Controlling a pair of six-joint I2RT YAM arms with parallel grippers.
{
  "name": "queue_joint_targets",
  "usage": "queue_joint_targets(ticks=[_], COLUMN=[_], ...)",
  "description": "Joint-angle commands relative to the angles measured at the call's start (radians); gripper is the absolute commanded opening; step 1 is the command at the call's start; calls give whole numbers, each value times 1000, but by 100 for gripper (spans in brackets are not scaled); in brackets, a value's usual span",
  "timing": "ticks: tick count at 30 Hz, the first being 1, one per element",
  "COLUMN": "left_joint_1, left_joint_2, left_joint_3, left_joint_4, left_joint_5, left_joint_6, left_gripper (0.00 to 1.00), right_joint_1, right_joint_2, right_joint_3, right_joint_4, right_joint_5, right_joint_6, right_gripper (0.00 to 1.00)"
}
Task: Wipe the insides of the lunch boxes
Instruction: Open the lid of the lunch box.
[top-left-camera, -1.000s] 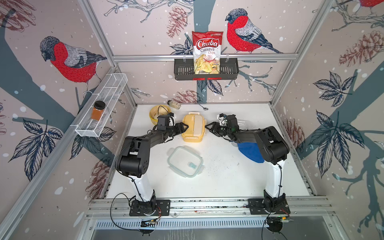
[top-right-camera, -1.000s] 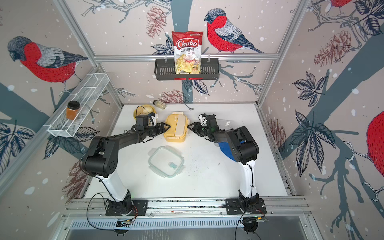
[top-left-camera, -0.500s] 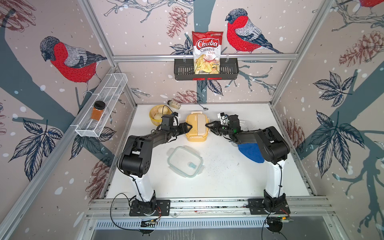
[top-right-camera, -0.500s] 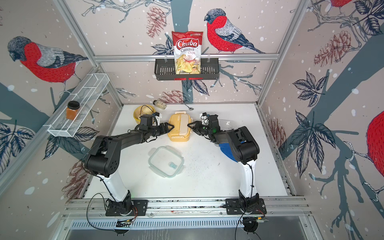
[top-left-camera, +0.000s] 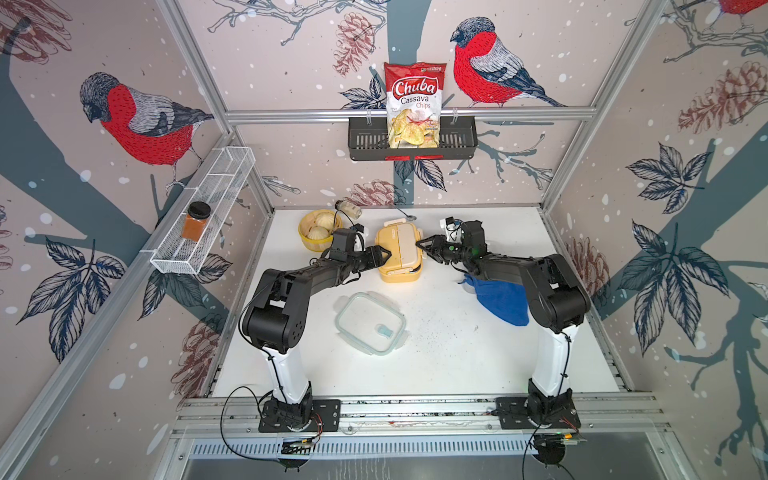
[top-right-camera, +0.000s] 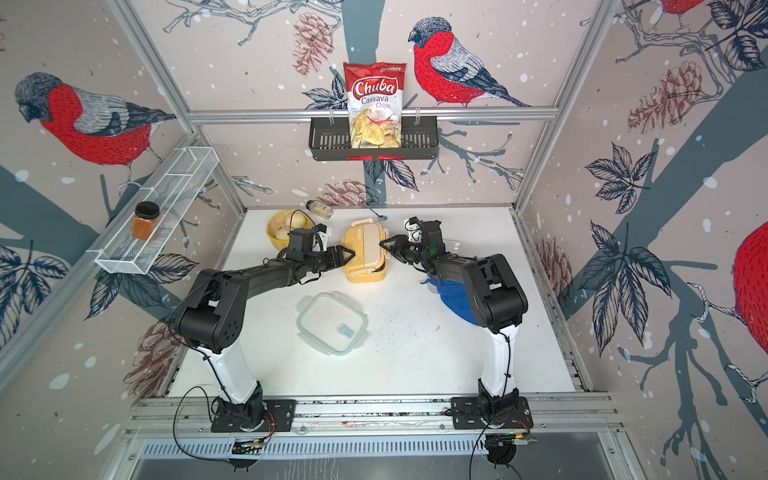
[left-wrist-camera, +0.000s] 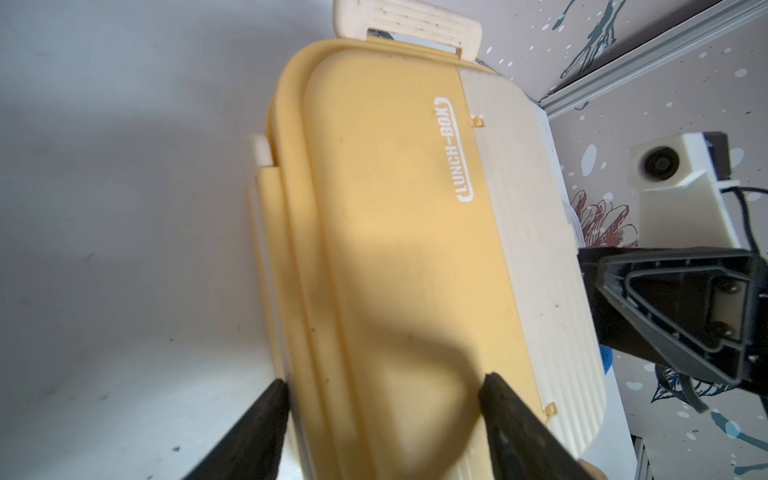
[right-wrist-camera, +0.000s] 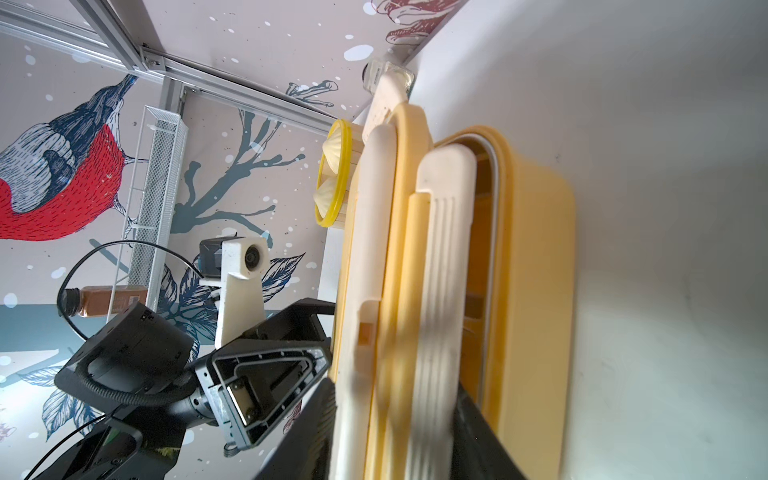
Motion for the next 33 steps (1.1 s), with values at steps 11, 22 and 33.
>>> queue_joint_targets(ticks=[11,22,33], left_joint_1=[-52,-30,125], left_joint_2=[7,-97,-388], left_joint_3=[0,-42,-116], left_joint_4=[44,5,-159], left_joint_5=[26,-19,-122], left_joint_6=[-8,0,52], left_gripper=[71,71,73], right_joint_1=[30,34,201], right_joint_2=[-37,-110,-152], right_joint_3=[141,187,378], right_joint_4=[-322,-390,-670], right_joint_5=[-10,45,285], right_joint_6=[-192,-198,-360], right_gripper=[43,14,8])
